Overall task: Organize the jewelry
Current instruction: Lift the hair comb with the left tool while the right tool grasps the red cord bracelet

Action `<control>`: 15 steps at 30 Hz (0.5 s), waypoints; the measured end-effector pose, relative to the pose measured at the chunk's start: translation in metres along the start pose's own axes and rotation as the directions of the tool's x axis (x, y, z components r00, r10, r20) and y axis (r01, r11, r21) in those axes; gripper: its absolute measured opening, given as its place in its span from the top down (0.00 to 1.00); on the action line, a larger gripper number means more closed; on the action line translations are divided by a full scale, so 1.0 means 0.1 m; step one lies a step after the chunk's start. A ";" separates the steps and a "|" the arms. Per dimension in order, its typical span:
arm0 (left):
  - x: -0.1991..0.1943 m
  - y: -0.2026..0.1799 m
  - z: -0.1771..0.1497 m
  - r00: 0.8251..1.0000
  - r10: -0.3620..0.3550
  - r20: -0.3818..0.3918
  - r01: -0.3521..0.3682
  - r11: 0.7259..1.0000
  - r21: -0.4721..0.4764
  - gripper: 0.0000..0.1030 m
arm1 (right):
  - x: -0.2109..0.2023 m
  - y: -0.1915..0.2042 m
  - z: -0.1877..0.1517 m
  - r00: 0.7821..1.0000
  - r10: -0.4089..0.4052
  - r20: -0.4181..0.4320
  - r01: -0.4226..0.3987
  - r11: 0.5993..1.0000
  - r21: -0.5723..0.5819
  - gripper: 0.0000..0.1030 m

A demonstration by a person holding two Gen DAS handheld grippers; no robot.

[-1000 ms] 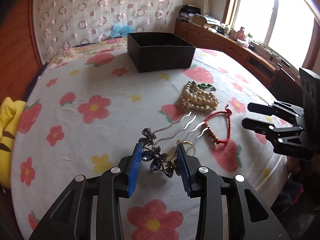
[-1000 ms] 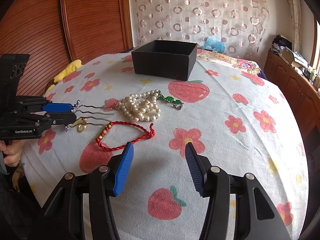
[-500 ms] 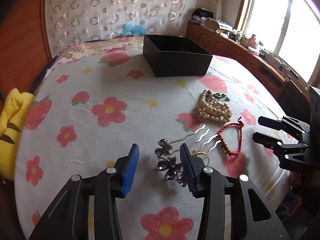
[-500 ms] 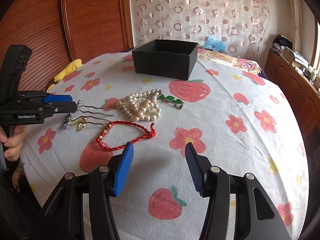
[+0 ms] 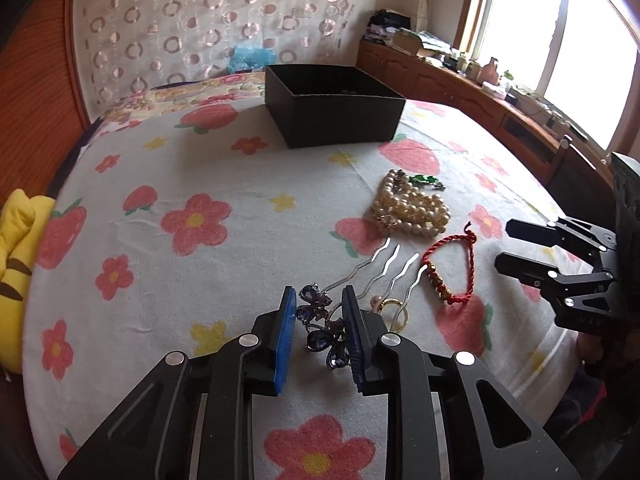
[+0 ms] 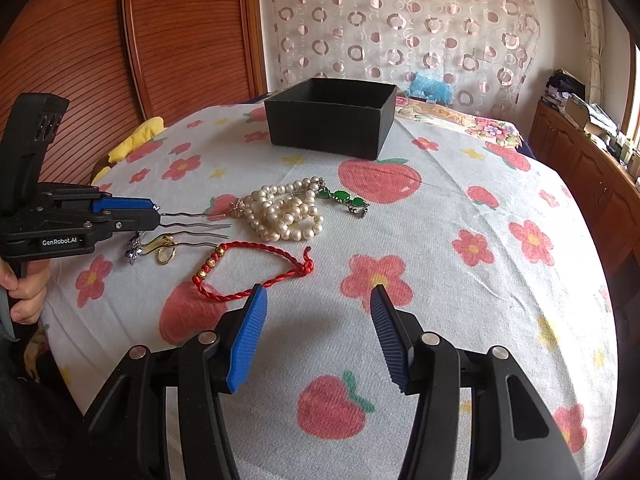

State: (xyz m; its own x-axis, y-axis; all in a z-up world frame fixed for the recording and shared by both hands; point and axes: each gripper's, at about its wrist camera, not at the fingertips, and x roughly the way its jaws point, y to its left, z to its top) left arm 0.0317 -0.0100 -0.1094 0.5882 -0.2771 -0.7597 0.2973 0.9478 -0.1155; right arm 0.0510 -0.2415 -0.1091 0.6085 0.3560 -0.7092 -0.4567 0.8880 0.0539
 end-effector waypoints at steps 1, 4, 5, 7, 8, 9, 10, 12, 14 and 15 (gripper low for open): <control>-0.01 0.00 -0.01 1.000 0.002 0.004 -0.002 1.000 0.001 0.79 | 0.00 0.00 0.00 1.000 0.000 0.000 0.000 1.000 0.000 0.46; -0.07 -0.01 -0.02 0.999 -0.013 0.036 0.013 1.000 -0.008 0.79 | 0.00 0.01 0.01 1.000 -0.001 0.000 0.001 1.000 -0.001 0.46; -0.10 -0.01 -0.02 0.999 -0.015 0.046 0.015 1.000 -0.010 0.79 | 0.00 0.01 0.01 1.000 -0.001 -0.001 0.001 1.000 -0.002 0.46; -0.16 -0.02 -0.02 0.998 0.001 0.069 -0.001 1.000 -0.008 0.79 | 0.00 0.01 0.00 1.000 0.000 -0.002 0.000 1.000 -0.004 0.46; -0.19 -0.02 -0.02 0.997 0.012 0.082 -0.011 1.000 -0.007 0.79 | 0.00 0.01 0.00 1.000 0.000 -0.003 0.000 1.000 -0.004 0.46; -0.22 -0.02 -0.01 0.996 0.021 0.091 -0.020 1.000 -0.008 0.79 | 0.00 0.01 0.00 1.000 0.000 -0.003 0.000 1.000 -0.004 0.46; -0.24 -0.01 -0.01 0.995 0.028 0.101 -0.027 1.000 -0.010 0.79 | 0.00 0.01 0.00 1.000 -0.001 -0.003 0.001 1.000 -0.004 0.46; -0.29 -0.01 0.00 0.992 0.037 0.117 -0.036 0.999 -0.012 0.79 | 0.00 0.01 0.00 1.000 -0.002 -0.006 0.002 1.000 -0.006 0.46; -0.33 0.01 0.02 0.990 0.046 0.135 -0.044 0.999 -0.017 0.79 | 0.01 0.01 0.01 1.000 -0.002 -0.012 0.002 1.000 -0.010 0.46; -0.35 0.01 0.04 0.989 0.049 0.142 -0.047 0.999 -0.018 0.79 | 0.02 0.01 0.01 1.000 -0.006 -0.016 0.005 1.000 -0.010 0.46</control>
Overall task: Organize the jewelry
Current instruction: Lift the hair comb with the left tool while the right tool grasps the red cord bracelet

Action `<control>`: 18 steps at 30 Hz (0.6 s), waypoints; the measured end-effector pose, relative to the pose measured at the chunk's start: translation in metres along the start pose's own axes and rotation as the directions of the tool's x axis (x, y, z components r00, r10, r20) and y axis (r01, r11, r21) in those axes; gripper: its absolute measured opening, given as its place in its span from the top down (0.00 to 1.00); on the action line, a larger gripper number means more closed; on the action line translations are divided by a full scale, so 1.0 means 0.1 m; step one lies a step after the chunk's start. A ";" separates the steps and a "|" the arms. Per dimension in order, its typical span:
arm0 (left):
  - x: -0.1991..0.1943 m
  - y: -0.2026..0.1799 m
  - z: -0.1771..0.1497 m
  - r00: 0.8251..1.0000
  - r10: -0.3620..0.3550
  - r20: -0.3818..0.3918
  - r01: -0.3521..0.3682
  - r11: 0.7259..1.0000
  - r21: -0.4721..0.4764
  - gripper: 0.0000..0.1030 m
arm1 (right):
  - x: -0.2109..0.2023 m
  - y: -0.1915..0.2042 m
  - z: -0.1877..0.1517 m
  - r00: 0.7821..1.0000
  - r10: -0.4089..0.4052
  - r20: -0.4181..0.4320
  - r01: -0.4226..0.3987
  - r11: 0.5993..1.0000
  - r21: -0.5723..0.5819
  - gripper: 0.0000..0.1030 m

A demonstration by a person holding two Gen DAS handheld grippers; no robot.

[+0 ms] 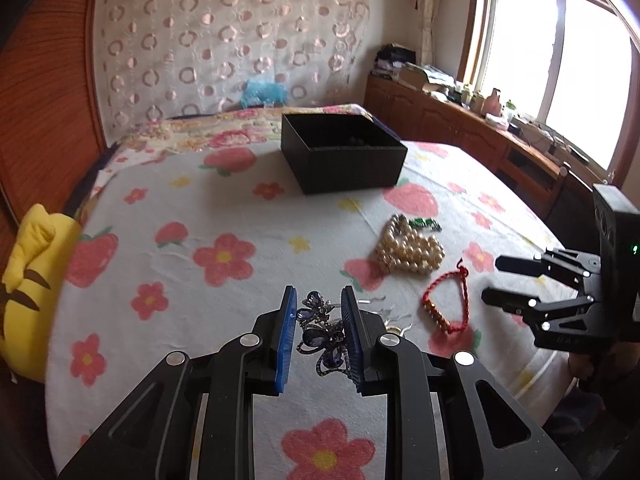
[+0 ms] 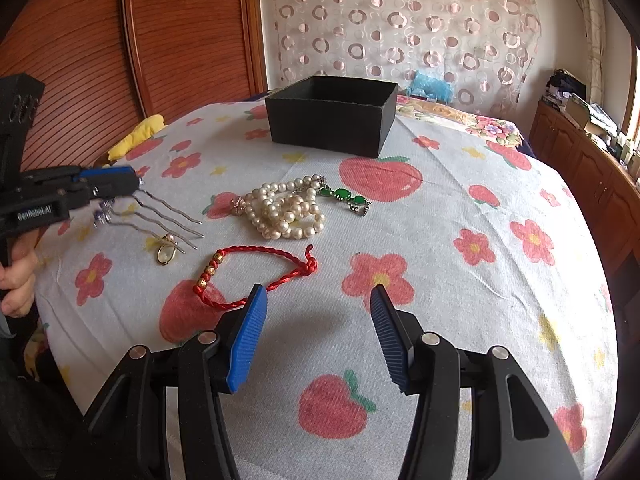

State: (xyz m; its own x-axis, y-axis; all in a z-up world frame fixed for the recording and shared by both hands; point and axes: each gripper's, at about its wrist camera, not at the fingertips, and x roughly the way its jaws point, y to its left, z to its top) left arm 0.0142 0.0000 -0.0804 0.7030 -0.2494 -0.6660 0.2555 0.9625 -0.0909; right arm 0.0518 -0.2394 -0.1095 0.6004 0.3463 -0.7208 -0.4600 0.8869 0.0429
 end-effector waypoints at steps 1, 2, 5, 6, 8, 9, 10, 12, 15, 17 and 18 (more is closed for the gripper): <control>-0.01 0.00 0.01 1.000 0.004 0.006 -0.004 1.000 0.002 0.79 | 0.00 0.00 0.01 1.000 -0.001 -0.003 0.001 1.000 0.003 0.46; -0.02 0.00 0.02 1.000 0.010 0.010 -0.010 1.000 0.005 0.80 | 0.00 0.00 0.02 1.000 0.009 -0.004 -0.009 1.000 0.006 0.46; -0.05 -0.03 0.04 0.999 0.031 0.020 -0.032 0.999 0.031 0.80 | 0.04 0.03 0.07 1.000 0.018 -0.016 -0.019 1.000 -0.013 0.46; -0.06 -0.04 0.05 0.999 0.032 0.026 -0.033 0.999 0.036 0.80 | 0.06 0.05 0.09 1.000 0.022 -0.022 -0.022 0.999 -0.023 0.46; -0.09 -0.05 0.08 0.999 0.028 0.038 -0.030 0.999 0.041 0.80 | 0.10 0.08 0.14 0.999 0.028 -0.034 -0.029 0.999 -0.040 0.46; -0.11 -0.05 0.09 0.999 0.028 0.044 -0.030 0.999 0.042 0.80 | 0.12 0.09 0.17 0.999 0.029 -0.039 -0.031 0.998 -0.049 0.46; -0.13 -0.06 0.11 0.998 0.027 0.049 -0.029 0.999 0.043 0.80 | 0.14 0.10 0.20 0.999 0.031 -0.040 -0.033 0.998 -0.053 0.46; -0.14 -0.06 0.14 0.998 0.027 0.057 -0.029 0.999 0.045 0.80 | 0.16 0.10 0.26 0.998 0.038 -0.040 -0.041 0.998 -0.055 0.48; -0.16 -0.07 0.21 0.997 0.027 0.072 -0.031 0.998 0.049 0.80 | 0.23 0.10 0.31 0.998 0.019 -0.057 -0.023 0.997 -0.067 0.59; -0.17 -0.08 0.25 0.996 0.027 0.080 -0.031 0.998 0.051 0.80 | 0.27 0.10 0.29 0.997 0.005 -0.077 -0.011 0.996 -0.085 0.65; -0.17 -0.08 0.28 0.996 0.026 0.084 -0.030 0.998 0.051 0.80 | 0.28 0.10 0.27 0.996 -0.003 -0.085 -0.004 0.996 -0.093 0.68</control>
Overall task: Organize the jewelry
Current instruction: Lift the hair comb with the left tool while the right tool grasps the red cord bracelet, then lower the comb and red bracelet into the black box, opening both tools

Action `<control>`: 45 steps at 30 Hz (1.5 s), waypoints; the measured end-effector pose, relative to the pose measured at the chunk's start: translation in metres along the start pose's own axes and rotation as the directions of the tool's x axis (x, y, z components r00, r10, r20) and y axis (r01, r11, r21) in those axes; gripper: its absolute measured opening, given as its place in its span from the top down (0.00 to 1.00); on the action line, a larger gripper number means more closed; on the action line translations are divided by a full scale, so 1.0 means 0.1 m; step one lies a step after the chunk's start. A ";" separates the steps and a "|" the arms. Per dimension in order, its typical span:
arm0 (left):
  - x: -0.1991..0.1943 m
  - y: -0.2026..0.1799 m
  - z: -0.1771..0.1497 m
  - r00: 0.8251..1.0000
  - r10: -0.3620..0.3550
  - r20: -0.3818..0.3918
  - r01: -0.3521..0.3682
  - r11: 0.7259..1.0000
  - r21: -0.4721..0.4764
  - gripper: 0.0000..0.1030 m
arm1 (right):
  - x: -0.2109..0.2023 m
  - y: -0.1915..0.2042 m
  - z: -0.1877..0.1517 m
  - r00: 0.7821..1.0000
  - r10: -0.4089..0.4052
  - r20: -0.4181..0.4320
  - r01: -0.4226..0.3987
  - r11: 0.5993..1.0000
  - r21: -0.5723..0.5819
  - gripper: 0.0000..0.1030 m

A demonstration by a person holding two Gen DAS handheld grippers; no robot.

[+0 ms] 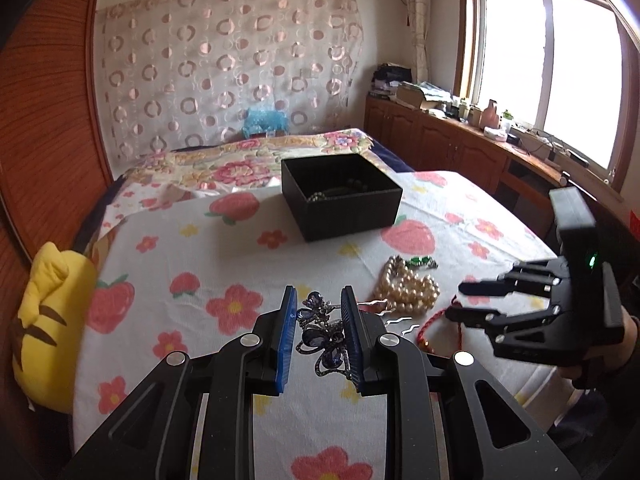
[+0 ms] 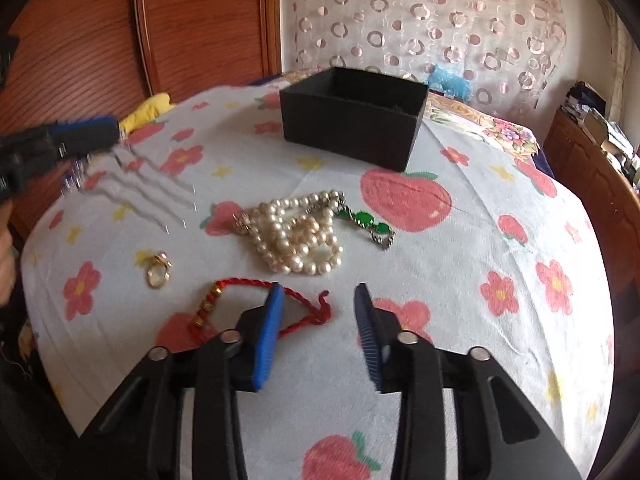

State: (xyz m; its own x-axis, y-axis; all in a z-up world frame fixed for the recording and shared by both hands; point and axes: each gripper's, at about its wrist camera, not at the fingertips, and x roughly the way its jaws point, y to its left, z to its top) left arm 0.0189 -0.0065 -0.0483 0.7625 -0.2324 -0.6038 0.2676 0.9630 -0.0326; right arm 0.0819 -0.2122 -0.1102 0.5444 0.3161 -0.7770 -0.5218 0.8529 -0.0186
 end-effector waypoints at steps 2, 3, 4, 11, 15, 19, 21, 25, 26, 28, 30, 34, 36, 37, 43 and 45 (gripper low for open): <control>0.02 0.00 0.04 1.000 -0.001 0.006 0.001 1.000 0.000 0.80 | -0.01 -0.01 -0.01 1.000 0.010 0.004 -0.010 1.000 -0.001 0.70; 0.03 -0.01 0.06 1.000 -0.001 0.008 0.001 1.000 0.001 0.80 | 0.00 0.00 -0.01 1.000 0.016 0.002 -0.016 1.000 -0.005 0.77; 0.04 -0.01 0.08 1.000 0.000 0.011 0.000 1.000 0.003 0.80 | -0.01 0.03 -0.02 1.000 0.026 0.000 -0.026 0.999 -0.025 0.84; 0.21 -0.06 0.27 1.000 0.002 0.028 -0.002 1.000 0.021 0.80 | -0.06 0.10 -0.03 0.999 0.036 -0.010 -0.037 0.995 -0.094 0.92; 0.30 -0.06 0.39 0.999 -0.005 0.036 0.005 1.000 0.019 0.80 | -0.17 0.06 0.05 0.999 0.037 0.029 -0.034 0.996 -0.086 0.92; 0.36 -0.05 0.53 0.999 0.000 0.049 -0.002 1.000 0.028 0.80 | -0.33 0.00 0.22 0.996 0.021 0.088 -0.014 0.996 -0.084 0.92; 0.40 -0.03 0.62 0.998 -0.001 0.055 -0.001 1.000 0.028 0.80 | -0.40 -0.05 0.34 0.993 0.004 0.119 0.007 0.996 -0.090 0.92; 0.48 -0.01 0.82 0.997 0.011 0.074 -0.013 0.999 0.035 0.80 | -0.40 -0.20 0.60 0.988 -0.010 0.154 0.022 0.997 -0.080 0.92; 0.51 -0.01 0.87 0.997 0.015 0.076 -0.017 0.999 0.036 0.80 | -0.39 -0.24 0.68 0.987 -0.010 0.160 0.021 0.997 -0.068 0.92; 0.60 0.01 0.96 0.997 0.024 0.075 -0.027 0.999 0.031 0.80 | -0.37 -0.32 0.86 0.983 -0.018 0.182 0.028 0.998 -0.054 0.92; 0.68 0.01 1.03 0.997 0.027 0.071 -0.029 0.999 0.028 0.80 | -0.35 -0.40 1.00 0.980 -0.029 0.198 0.037 0.999 -0.036 0.92; 0.84 0.02 1.12 0.997 0.028 0.070 -0.030 0.999 0.016 0.80 | -0.28 -0.60 1.19 0.976 -0.033 0.214 0.031 0.999 0.014 0.92; 0.91 0.02 1.16 0.998 0.028 0.064 -0.028 1.000 0.012 0.80 | -0.24 -0.71 1.27 0.976 -0.039 0.214 0.032 0.999 0.037 0.92; 0.98 0.02 1.19 0.998 0.032 0.060 -0.033 0.999 0.011 0.80 | -0.23 -0.74 1.30 0.976 -0.043 0.214 0.034 0.998 0.044 0.92; 1.31 0.01 1.26 0.998 0.053 0.022 -0.053 0.999 0.006 0.80 | -0.17 -0.89 1.42 0.975 -0.053 0.214 0.040 0.997 0.066 0.92; 1.39 0.00 1.26 0.998 0.054 0.014 -0.054 0.998 0.011 0.80 | -0.15 -0.90 1.44 0.975 -0.061 0.213 0.049 0.997 0.062 0.92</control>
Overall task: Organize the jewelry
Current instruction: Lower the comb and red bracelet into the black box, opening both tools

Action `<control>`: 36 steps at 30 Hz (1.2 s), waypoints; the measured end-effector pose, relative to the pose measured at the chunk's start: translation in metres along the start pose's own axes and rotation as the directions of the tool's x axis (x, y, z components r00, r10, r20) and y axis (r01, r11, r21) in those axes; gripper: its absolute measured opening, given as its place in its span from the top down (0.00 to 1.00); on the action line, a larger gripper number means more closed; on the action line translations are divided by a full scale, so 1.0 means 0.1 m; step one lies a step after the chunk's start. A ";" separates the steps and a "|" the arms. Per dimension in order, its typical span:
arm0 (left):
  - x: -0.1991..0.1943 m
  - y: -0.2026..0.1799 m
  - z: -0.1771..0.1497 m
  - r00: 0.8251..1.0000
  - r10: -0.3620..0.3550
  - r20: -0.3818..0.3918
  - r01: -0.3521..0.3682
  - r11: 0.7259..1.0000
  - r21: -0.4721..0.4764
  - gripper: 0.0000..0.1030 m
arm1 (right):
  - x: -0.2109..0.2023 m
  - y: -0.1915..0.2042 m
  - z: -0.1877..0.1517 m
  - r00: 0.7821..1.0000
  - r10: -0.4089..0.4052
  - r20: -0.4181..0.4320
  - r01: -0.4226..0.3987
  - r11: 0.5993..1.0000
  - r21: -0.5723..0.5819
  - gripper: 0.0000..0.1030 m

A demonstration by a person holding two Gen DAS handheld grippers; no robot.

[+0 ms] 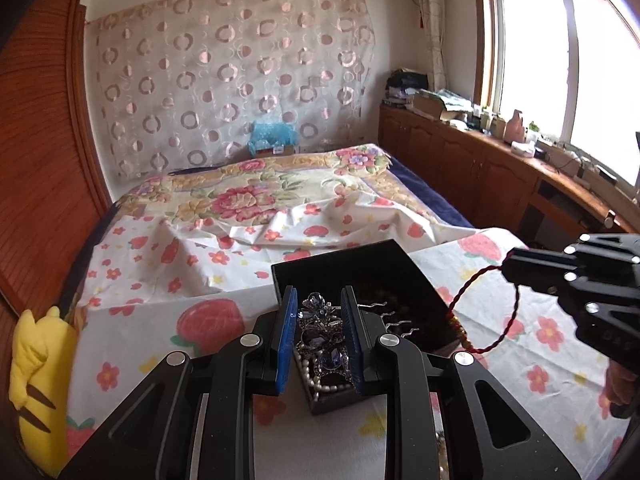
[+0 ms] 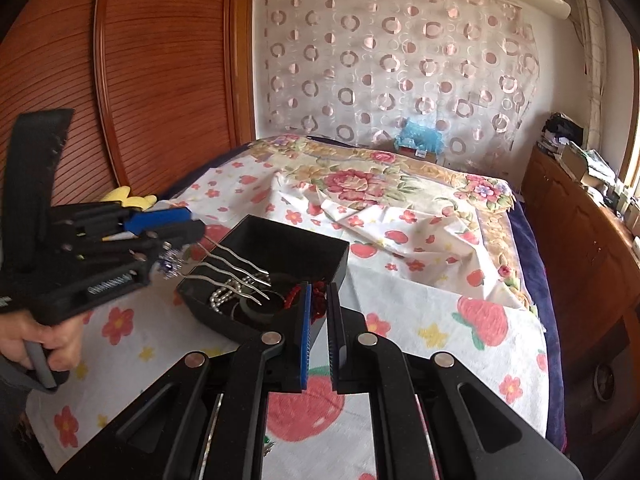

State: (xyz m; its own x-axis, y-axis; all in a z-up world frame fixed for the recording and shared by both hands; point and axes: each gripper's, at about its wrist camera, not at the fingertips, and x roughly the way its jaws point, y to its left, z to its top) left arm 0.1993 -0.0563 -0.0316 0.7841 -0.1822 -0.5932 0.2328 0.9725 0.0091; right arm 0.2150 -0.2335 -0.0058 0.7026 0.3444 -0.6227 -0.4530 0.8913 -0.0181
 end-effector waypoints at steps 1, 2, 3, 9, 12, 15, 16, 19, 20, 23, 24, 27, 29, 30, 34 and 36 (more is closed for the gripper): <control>0.04 -0.01 0.00 1.000 -0.002 -0.005 0.002 1.000 0.000 0.79 | 0.02 -0.01 0.01 1.000 0.000 -0.001 0.000 1.000 0.001 0.92; 0.09 -0.02 -0.01 1.000 -0.007 -0.012 0.007 1.000 0.000 0.79 | 0.02 -0.01 0.01 1.000 0.000 -0.002 0.000 1.000 0.003 0.92; 0.14 -0.03 -0.02 1.000 -0.011 -0.020 0.011 1.000 0.000 0.79 | 0.03 -0.01 0.01 1.000 0.000 -0.002 0.000 1.000 0.004 0.92; 0.23 -0.02 -0.11 0.998 -0.012 -0.059 0.012 1.000 -0.002 0.70 | 0.11 -0.01 0.08 1.000 0.000 -0.012 0.000 1.000 -0.019 0.92; 0.13 0.00 -0.10 0.999 -0.009 -0.043 0.009 1.000 -0.001 0.68 | 0.15 0.01 0.16 1.000 0.017 0.003 -0.017 1.000 -0.009 0.92; 0.00 0.04 -0.11 0.999 -0.006 -0.035 0.005 1.000 -0.008 0.65 | 0.24 0.00 0.22 0.999 0.039 0.005 -0.039 0.999 0.015 0.92; -0.04 0.05 -0.12 0.999 -0.006 -0.033 0.006 1.000 -0.007 0.63 | 0.28 0.00 0.24 0.999 0.046 0.005 -0.046 0.999 0.025 0.92; -0.16 0.10 -0.22 0.999 -0.004 -0.037 0.004 1.000 0.000 0.62 | 0.37 0.01 0.24 0.996 0.085 -0.002 -0.084 0.995 0.061 0.92; -0.18 0.12 -0.25 0.999 -0.005 -0.040 0.005 1.000 0.001 0.61 | 0.41 0.02 0.24 0.995 0.101 -0.010 -0.100 0.992 0.072 0.91; -0.25 0.15 -0.36 0.999 -0.009 -0.051 0.009 1.000 -0.002 0.61 | 0.49 0.08 0.23 0.995 0.093 -0.020 -0.091 0.993 0.072 0.88; -0.29 0.16 -0.40 0.998 -0.012 -0.054 0.012 1.000 -0.004 0.61 | 0.50 0.09 0.22 0.996 0.088 -0.021 -0.086 0.994 0.068 0.78; -0.37 0.17 -0.51 0.999 0.009 -0.049 -0.010 1.000 -0.013 0.60 | 0.50 0.13 0.19 0.996 0.089 -0.022 -0.087 0.995 0.054 0.66; -0.42 0.15 -0.59 0.999 0.004 -0.052 -0.004 1.000 -0.009 0.60 | 0.46 0.12 0.16 0.997 0.079 -0.014 -0.078 0.996 0.040 0.66; -0.45 0.14 -0.62 0.999 0.004 -0.053 -0.005 1.000 -0.007 0.60 | 0.43 0.12 0.12 0.997 0.079 -0.015 -0.078 0.996 0.036 0.66; -0.56 0.08 -0.73 0.998 -0.025 -0.050 0.025 1.000 -0.003 0.44 | 0.26 0.19 -0.08 0.999 0.018 -0.026 -0.018 0.999 -0.028 0.66; -0.57 0.04 -0.76 0.998 -0.037 -0.059 0.038 0.999 0.008 0.44 | 0.17 0.22 -0.21 0.999 0.025 -0.037 -0.027 0.998 -0.053 0.66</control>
State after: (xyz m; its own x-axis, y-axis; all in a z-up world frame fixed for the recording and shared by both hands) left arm 0.1114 -0.0310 -0.0590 0.7396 -0.2092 -0.6398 0.2667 0.9638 -0.0069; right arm 0.2055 -0.2144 -0.0329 0.6704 0.3559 -0.6511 -0.5004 0.8647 -0.0425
